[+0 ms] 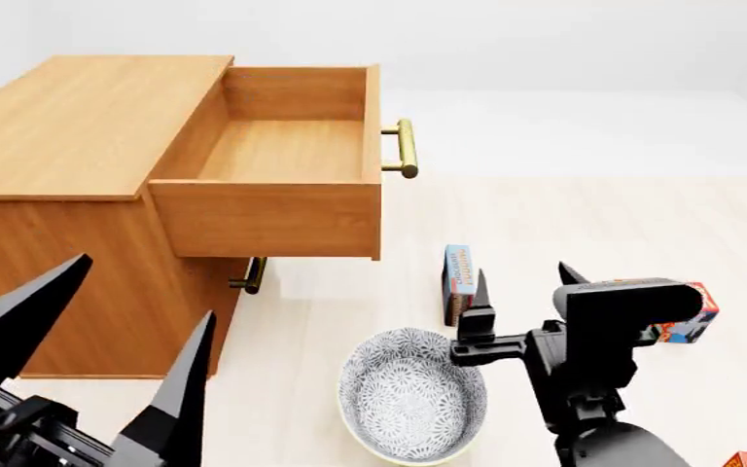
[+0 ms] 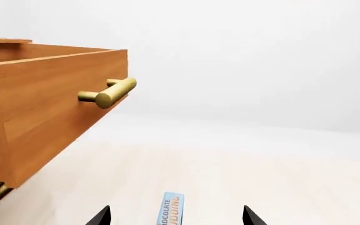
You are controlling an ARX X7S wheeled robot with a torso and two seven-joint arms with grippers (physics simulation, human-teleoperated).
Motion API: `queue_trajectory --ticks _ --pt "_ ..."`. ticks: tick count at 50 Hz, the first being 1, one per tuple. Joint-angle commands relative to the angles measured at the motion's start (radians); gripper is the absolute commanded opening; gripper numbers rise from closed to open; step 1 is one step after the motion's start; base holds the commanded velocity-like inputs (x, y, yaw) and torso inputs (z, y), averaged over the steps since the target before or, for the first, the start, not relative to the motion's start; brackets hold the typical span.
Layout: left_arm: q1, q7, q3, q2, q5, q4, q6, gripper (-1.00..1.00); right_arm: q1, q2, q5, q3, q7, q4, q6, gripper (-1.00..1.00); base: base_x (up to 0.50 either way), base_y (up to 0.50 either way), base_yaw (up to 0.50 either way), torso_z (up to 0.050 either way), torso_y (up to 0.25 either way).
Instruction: Put the chocolate pudding in the top drawer of the cabinet and close it.
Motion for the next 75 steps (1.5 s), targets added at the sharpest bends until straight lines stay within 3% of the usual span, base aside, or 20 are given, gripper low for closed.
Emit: queue_trajectory --ticks 1,14,24,37,44,55,67,75 --pt "0.05 -0.019 0.043 0.023 0.101 -0.039 0.048 1.0 0.24 -0.024 0.2 0.054 -0.001 0.049 0.327 1.0 0.0 0.0 0.0 0.0 0.0" --pt "0.059 -0.01 0.046 0.03 0.1 -0.071 0.077 1.0 0.504 -0.058 0.208 -0.013 -0.038 0.311 0.46 1.0 0.0 0.0 0.0 0.0 0.0" --pt "0.066 -0.017 0.048 0.024 0.113 -0.075 0.089 1.0 0.747 -0.107 0.147 -0.103 -0.116 0.685 0.471 1.0 0.0 0.0 0.0 0.0 0.0" --pt "0.077 -0.032 0.045 0.03 0.125 -0.125 0.208 1.0 1.001 -0.221 0.012 -0.241 -0.248 1.276 0.305 1.0 0.0 0.0 0.0 0.0 0.0" --pt "0.078 -0.014 0.044 0.022 0.109 -0.139 0.229 1.0 1.227 -0.363 -0.08 -0.319 -0.41 1.888 0.062 1.0 0.0 0.0 0.0 0.0 0.0" --pt "0.09 -0.097 0.046 0.008 0.215 -0.116 0.183 1.0 1.202 -0.38 -0.242 -0.148 -0.402 1.905 0.137 1.0 0.0 0.0 0.0 0.0 0.0" --pt "0.086 -0.116 0.036 0.034 0.202 -0.144 0.189 1.0 1.199 -0.383 -0.198 -0.164 -0.417 1.906 0.203 1.0 0.0 0.0 0.0 0.0 0.0" --pt "0.08 -0.16 0.021 0.065 0.19 -0.182 0.196 1.0 1.201 -0.382 -0.246 -0.064 -0.43 1.906 0.226 1.0 0.0 0.0 0.0 0.0 0.0"
